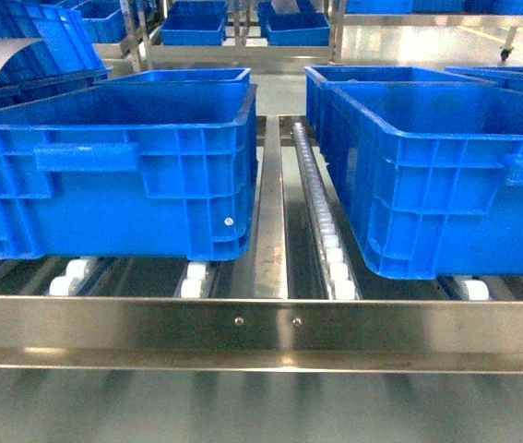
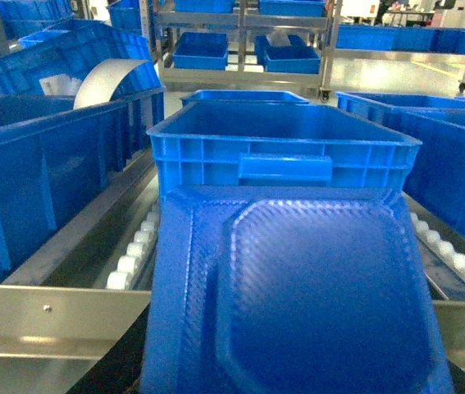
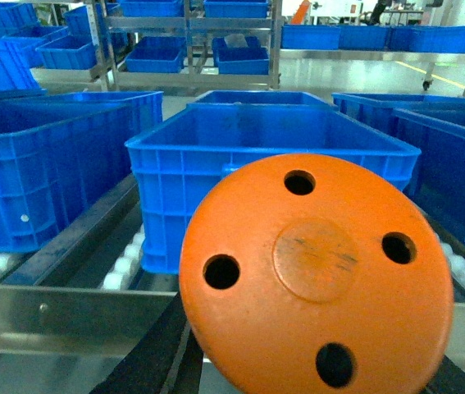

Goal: Sort blue parts and orange caps into right shelf containers

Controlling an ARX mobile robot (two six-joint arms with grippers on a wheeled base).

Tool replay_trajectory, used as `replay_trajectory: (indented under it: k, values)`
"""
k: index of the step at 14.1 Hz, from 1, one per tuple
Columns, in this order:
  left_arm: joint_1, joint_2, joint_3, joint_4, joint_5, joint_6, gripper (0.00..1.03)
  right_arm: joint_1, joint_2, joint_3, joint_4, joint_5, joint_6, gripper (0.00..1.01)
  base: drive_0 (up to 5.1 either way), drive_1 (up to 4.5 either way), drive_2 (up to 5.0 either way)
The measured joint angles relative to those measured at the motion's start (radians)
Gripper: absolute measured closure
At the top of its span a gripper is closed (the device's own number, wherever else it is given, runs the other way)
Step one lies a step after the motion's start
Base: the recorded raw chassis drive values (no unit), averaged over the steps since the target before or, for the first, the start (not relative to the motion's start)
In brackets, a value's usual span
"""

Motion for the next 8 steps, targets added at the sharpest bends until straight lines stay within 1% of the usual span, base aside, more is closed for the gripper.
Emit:
replay_trajectory:
  k: [8]
  values:
    - [0.000,0.000,0.000,0.002,0.000,0.000,0.60,0.000,0.000,0.000,0.000,0.000,0.000,0.59,0.0,4.26,-4.3]
